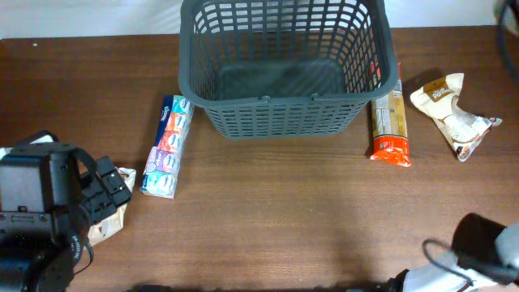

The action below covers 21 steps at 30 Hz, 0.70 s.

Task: Pack container
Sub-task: 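Carry the jar with the right gripper into the basket and lower it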

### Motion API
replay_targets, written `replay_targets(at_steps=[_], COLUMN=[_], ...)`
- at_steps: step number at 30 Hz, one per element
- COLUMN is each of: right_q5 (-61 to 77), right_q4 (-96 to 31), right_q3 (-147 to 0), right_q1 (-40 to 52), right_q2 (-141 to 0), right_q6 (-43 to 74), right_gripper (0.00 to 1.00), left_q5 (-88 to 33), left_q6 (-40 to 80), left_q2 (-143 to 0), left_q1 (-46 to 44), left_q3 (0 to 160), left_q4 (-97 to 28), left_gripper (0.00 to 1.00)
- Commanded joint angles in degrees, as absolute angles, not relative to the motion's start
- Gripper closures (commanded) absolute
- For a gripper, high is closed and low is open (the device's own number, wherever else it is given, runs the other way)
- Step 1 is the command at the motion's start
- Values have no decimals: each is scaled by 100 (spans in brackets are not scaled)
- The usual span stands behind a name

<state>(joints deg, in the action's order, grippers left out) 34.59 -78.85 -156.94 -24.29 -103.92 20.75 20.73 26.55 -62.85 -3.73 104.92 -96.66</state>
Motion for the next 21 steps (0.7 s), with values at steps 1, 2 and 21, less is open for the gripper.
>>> replay_targets(at_steps=[1,2,21], right_q5=[3828,3811,714], right_q4=[-7642,-7553,-7544], right_q3=[-16405,-16462,-15393], right_q1=[-1601,-1376,1439], right_q2=[-10226,-10226,-11697], right_q6=[1994,1997,2038], right_gripper=[96,96,96], left_q5=[2027,2027,2027], left_q6=[2582,2582,2580], left_q2=[-6283,-6283,-6283], left_q1=[-342,-342,-342], left_q3=[10506,10506,10506], left_q4=[-9668,-9668,-9668], left_gripper=[0,1,0])
